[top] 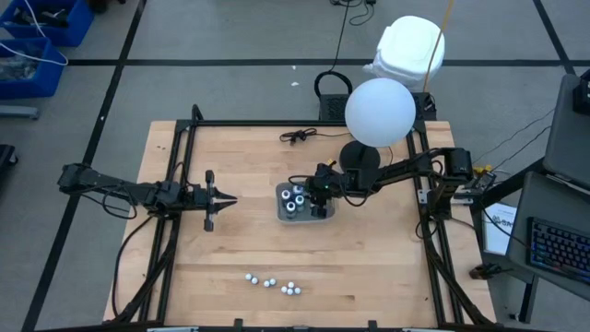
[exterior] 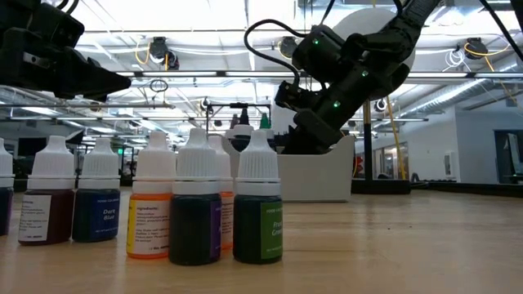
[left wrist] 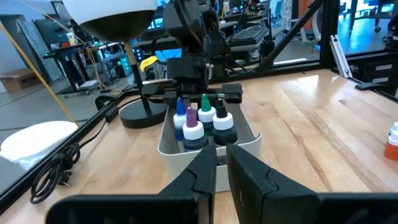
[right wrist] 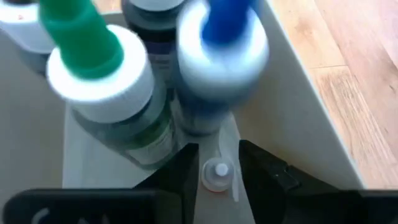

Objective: Pick & Place food coloring
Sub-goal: Put the right small yellow food coloring bottle into the gray bin, then adjust the gray bin on the table

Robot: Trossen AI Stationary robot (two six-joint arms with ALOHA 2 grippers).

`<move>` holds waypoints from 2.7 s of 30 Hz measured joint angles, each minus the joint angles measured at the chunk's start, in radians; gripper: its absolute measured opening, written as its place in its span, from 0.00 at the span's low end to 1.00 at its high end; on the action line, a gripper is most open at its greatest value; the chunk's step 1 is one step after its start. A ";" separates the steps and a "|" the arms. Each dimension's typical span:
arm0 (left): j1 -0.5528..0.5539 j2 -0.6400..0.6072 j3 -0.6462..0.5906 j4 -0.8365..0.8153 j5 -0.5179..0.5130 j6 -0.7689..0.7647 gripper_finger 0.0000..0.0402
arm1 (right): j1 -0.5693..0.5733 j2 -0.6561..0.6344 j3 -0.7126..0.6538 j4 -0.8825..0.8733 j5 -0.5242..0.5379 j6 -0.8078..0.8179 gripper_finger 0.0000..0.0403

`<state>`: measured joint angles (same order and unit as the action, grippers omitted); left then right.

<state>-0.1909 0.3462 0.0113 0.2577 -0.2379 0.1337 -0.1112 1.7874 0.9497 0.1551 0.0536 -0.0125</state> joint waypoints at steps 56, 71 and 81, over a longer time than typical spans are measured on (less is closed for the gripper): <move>0.000 0.000 0.000 -0.021 0.001 -0.034 0.12 | 0.288 -0.249 -0.123 -0.493 0.377 0.549 0.00; 0.000 0.000 0.000 -0.022 0.001 -0.034 0.12 | 0.302 -0.249 -0.199 -0.258 0.334 0.522 0.00; 0.000 0.000 0.000 -0.021 0.001 -0.034 0.12 | 0.332 -0.249 -0.199 -0.213 0.334 0.516 0.00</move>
<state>-0.1913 0.3464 0.0113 0.2363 -0.2371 0.1001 0.2211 1.5379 0.7506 -0.0575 0.3875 0.5037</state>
